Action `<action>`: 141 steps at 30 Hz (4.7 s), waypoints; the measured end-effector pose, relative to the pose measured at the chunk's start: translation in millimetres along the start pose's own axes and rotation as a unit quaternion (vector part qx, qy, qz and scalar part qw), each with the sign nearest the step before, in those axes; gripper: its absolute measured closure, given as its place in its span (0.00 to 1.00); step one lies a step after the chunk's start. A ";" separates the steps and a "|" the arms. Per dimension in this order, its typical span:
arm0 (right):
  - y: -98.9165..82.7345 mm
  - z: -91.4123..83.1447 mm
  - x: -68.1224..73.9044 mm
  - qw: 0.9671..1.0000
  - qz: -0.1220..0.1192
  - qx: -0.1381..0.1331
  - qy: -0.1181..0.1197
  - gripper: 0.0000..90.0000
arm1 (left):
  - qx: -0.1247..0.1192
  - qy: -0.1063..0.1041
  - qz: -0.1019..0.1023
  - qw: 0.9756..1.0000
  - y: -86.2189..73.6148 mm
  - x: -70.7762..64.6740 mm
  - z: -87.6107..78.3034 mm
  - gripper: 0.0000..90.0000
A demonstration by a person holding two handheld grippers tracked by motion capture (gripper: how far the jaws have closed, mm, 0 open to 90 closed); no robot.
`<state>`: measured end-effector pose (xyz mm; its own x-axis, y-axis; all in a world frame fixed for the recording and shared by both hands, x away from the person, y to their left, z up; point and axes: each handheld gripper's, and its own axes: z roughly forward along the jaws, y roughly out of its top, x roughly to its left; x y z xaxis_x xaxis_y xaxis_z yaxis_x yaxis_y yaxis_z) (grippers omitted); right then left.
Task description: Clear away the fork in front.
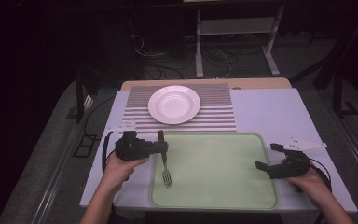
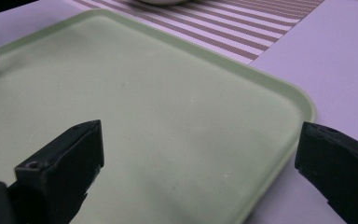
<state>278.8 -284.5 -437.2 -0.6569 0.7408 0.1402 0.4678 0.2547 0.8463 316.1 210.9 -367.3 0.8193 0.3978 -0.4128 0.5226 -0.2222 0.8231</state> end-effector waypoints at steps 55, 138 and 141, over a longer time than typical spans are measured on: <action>1.4 2.8 -1.1 1.000 -0.002 -0.001 -0.007 0.02 | 0.077 0.126 -0.095 0.984 -35.6 55.6 59.6 0.72; -0.5 2.7 -1.9 1.000 -0.002 0.009 -0.014 0.02 | 0.045 0.144 0.065 0.986 -42.4 13.7 22.7 0.04; -0.6 2.7 -1.5 1.000 -0.003 0.009 -0.014 0.02 | 0.050 0.143 0.073 0.986 -45.1 16.5 23.8 0.00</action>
<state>281.1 -284.1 -439.4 -0.6433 0.7561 0.1205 0.4741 0.2697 0.8382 311.7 206.3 -420.4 0.7953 0.5860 -0.1549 0.4368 -0.3769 0.8168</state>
